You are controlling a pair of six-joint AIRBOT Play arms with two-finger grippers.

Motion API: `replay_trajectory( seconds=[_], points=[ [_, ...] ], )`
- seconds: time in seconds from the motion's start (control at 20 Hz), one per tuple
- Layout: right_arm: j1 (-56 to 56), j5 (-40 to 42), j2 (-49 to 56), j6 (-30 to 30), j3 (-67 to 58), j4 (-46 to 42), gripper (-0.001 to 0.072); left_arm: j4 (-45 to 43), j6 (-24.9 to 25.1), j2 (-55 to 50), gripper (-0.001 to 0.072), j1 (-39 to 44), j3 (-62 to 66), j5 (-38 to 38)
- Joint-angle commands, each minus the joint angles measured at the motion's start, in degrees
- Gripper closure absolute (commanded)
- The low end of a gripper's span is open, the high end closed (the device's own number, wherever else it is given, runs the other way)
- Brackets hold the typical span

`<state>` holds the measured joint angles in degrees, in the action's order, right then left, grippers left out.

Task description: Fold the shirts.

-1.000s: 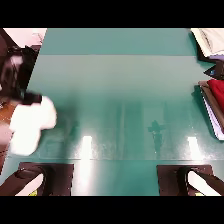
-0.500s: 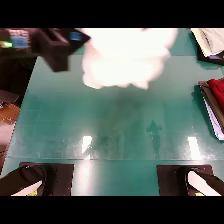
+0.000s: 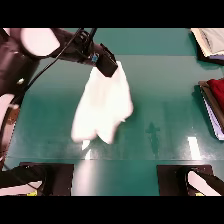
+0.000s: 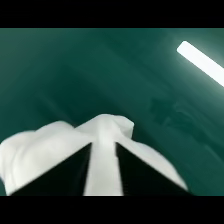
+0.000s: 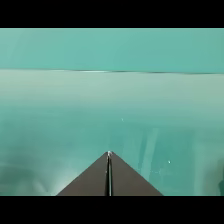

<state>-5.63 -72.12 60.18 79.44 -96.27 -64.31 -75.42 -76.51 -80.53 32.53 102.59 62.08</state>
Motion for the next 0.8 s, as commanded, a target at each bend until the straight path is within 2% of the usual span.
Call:
replay_trajectory(
  seconds=[0.0,0.25,0.35,0.45,0.75],
  points=[
    [0.04,-0.07,0.04,0.02,0.83,-0.22,0.0689,-1.05,-9.49,-4.11,0.0118,-7.45,0.09,1.68],
    [0.04,-0.07,0.04,0.02,5.97,-0.17,0.0689,-0.66,-10.25,-3.96,0.0123,-19.32,-0.42,19.63],
    [0.04,-0.02,0.04,0.02,7.63,-0.17,0.0689,-0.61,-10.25,-2.60,0.0123,-21.90,-5.03,22.82],
    [0.04,0.00,0.04,0.02,8.61,-0.17,0.0689,-0.66,-10.27,0.96,0.0123,-22.12,-15.15,20.15],
    [0.04,0.20,0.09,0.02,9.01,-0.17,0.0689,8.66,-14.23,15.58,0.0122,-22.12,-56.76,0.90]
  ],
)
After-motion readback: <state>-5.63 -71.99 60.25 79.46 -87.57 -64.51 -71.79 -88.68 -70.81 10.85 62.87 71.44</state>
